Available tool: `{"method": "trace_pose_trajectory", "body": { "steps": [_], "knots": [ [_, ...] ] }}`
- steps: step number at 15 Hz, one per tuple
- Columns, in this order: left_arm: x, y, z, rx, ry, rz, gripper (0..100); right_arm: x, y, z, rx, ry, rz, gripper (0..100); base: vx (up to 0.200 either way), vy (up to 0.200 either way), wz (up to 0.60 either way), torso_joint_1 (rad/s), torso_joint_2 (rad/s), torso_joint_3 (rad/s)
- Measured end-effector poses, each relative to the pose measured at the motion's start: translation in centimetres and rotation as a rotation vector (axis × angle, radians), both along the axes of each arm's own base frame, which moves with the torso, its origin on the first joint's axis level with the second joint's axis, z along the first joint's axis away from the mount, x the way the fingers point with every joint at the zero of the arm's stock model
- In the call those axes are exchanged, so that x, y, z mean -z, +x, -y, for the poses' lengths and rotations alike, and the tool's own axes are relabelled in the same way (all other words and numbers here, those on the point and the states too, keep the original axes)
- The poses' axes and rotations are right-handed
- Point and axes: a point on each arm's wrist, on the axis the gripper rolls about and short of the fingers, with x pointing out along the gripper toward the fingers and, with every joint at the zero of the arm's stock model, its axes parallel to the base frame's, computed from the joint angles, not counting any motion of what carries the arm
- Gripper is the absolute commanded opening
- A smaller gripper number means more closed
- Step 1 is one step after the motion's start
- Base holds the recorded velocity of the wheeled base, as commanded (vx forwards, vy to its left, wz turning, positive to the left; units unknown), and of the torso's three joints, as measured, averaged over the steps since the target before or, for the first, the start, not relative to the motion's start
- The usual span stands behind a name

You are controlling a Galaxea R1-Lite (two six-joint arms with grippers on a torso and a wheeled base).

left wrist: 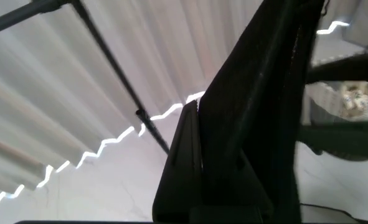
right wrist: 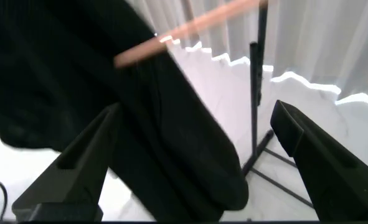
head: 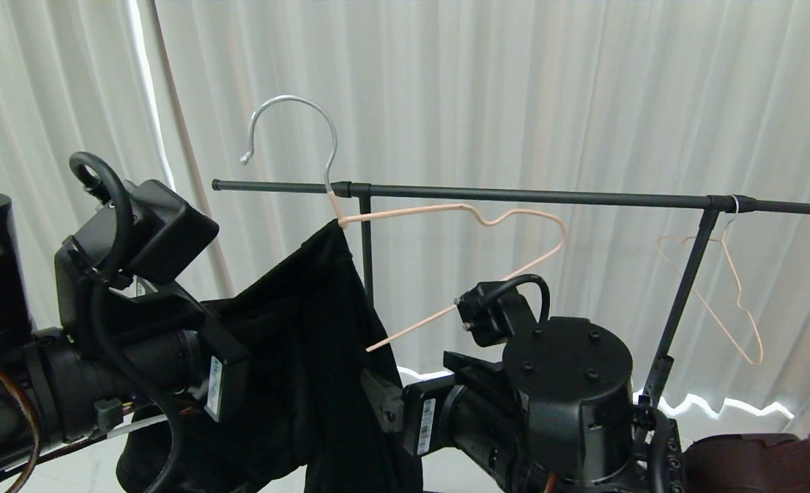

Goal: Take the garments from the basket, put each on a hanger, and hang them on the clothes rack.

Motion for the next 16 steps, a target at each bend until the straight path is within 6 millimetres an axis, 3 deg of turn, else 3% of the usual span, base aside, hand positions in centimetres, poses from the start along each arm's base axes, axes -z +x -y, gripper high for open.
{"method": "trace_pose_trajectory", "body": {
  "steps": [3,11,16],
  "knots": [
    [-0.1,-0.1,0.1,0.008,-0.002,0.003,0,0.2,1.2,-0.2,0.035,0.004,0.014,100,0.0,0.0,0.0,0.0,0.0,0.0],
    [-0.5,0.1,-0.2,-0.011,-0.012,0.015,0,2.3,0.9,1.1,0.05,-0.085,0.024,100,0.0,0.0,0.0,0.0,0.0,0.0],
    [-0.2,0.3,-0.2,-0.022,-0.004,0.006,0,1.6,0.7,2.0,0.056,-0.068,0.034,100,0.0,0.0,0.0,0.0,0.0,0.0]
  ]
}}
